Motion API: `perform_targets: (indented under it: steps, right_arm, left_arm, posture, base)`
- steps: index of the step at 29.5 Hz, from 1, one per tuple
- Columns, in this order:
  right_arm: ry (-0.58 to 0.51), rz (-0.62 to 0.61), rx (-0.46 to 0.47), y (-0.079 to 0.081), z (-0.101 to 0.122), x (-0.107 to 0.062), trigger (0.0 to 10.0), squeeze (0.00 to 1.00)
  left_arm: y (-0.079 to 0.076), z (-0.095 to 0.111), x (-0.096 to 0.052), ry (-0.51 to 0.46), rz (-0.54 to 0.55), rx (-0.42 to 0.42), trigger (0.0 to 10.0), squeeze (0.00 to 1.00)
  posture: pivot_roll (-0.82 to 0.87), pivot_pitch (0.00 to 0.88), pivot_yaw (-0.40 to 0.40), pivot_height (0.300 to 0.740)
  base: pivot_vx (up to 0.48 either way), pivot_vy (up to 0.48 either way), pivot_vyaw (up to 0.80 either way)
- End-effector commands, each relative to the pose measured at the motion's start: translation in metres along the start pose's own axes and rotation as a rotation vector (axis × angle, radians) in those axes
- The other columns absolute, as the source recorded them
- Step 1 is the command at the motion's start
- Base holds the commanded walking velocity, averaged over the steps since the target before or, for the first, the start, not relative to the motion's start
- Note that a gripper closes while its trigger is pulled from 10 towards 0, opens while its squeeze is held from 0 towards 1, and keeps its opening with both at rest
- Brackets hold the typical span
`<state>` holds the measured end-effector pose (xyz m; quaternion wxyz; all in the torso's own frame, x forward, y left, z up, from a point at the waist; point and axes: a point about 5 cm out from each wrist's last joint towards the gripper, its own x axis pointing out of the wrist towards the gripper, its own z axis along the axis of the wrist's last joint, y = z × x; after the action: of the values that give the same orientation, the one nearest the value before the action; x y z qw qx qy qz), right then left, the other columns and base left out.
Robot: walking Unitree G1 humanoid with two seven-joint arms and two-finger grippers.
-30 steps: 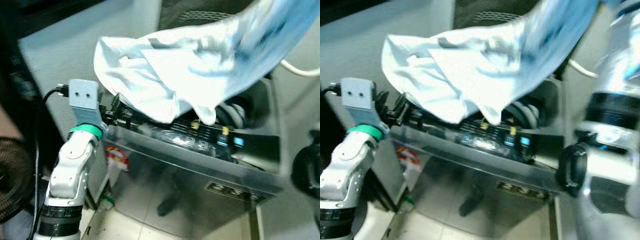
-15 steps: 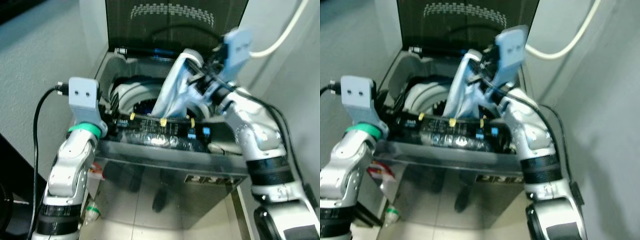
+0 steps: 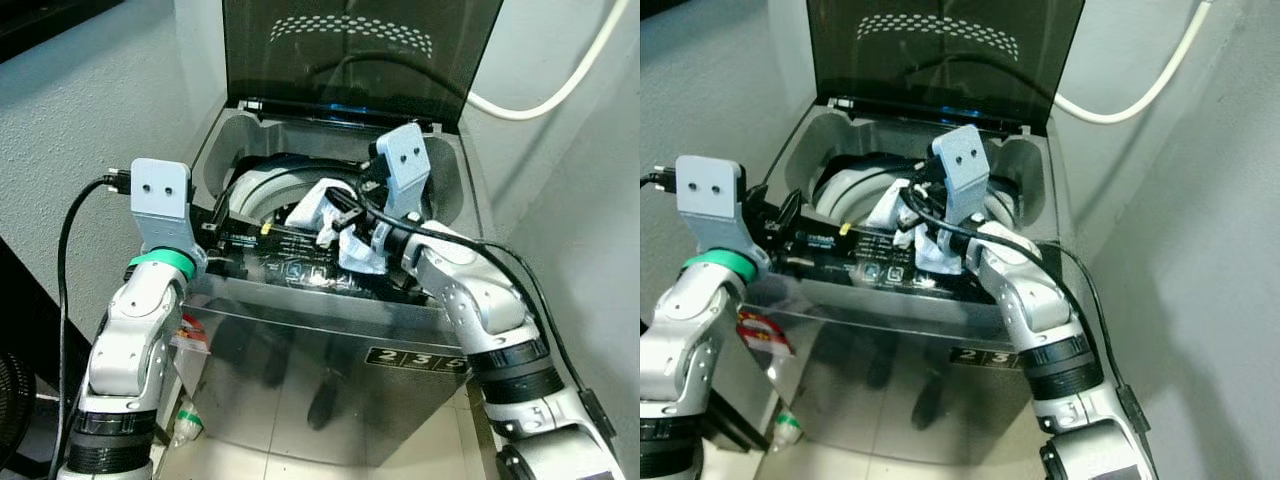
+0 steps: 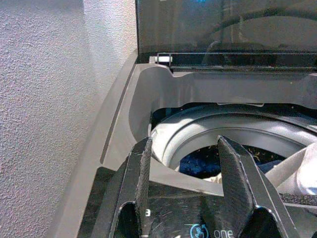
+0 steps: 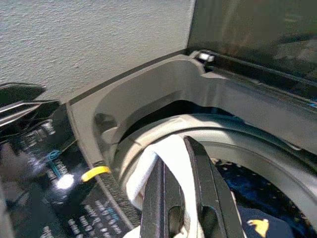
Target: Clothes washing
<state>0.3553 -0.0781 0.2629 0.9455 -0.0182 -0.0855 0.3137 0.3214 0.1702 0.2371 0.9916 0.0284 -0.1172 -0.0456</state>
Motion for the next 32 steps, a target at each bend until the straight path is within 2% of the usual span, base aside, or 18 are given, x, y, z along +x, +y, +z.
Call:
perform_targets:
  steps: [1, 5, 12, 16, 20, 26, 29, 32]
  right_arm:
    - [-0.027, -0.025, 0.006, -0.001, 0.003, 0.000, 10.0, 0.00]
    - [-0.040, -0.016, 0.006, 0.004, 0.005, 0.000, 10.0, 0.00]
    - [-0.033, -0.016, 0.036, 0.006, 0.005, 0.000, 10.0, 0.00]
    - [-0.029, 0.001, 0.025, 0.009, 0.005, 0.001, 10.0, 0.00]
    - [-0.033, 0.008, 0.027, 0.011, 0.006, 0.003, 10.0, 0.00]
    - [-0.033, 0.101, 0.015, 0.025, 0.011, 0.021, 10.0, 0.00]
    - [-0.027, 0.128, -0.026, 0.026, 0.020, 0.044, 10.0, 0.00]
    - [-0.035, 0.139, -0.033, 0.027, 0.025, 0.048, 10.0, 0.00]
  left_arm:
    - [0.001, 0.000, -0.004, -0.002, 0.010, 0.000, 10.0, 0.00]
    - [0.000, 0.000, -0.005, -0.009, 0.013, -0.007, 10.0, 0.00]
    - [0.001, 0.001, -0.006, -0.015, 0.030, -0.014, 10.0, 0.00]
    - [0.001, 0.002, -0.007, -0.016, 0.031, -0.014, 10.0, 0.00]
    - [0.002, 0.002, -0.007, -0.019, 0.032, -0.012, 10.0, 0.00]
    - [0.005, 0.004, -0.008, -0.019, 0.042, -0.010, 10.0, 0.00]
    - [0.004, 0.003, -0.007, -0.009, 0.038, 0.002, 10.0, 0.00]
    - [0.004, 0.004, -0.007, -0.008, 0.038, 0.007, 10.0, 0.00]
  posture:
    - [0.06, 0.056, -0.033, 0.740]
    - [0.06, 0.051, -0.039, 0.740]
    - [0.06, 0.045, -0.055, 0.740]
    - [0.06, 0.045, -0.055, 0.740]
    - [0.06, 0.048, -0.058, 0.740]
    - [0.06, 0.055, -0.053, 0.740]
    - [0.06, 0.066, -0.059, 0.740]
    - [0.06, 0.066, -0.059, 0.740]
  base:
    - [0.000, 0.000, 0.00]
    - [0.000, 0.000, 0.00]
    - [0.000, 0.480, -0.77]
    - [0.000, 0.349, 0.00]
    - [0.000, 0.000, 0.00]
    - [0.000, 0.000, 0.00]
    - [0.000, 0.000, 0.00]
    - [0.000, 0.000, 0.00]
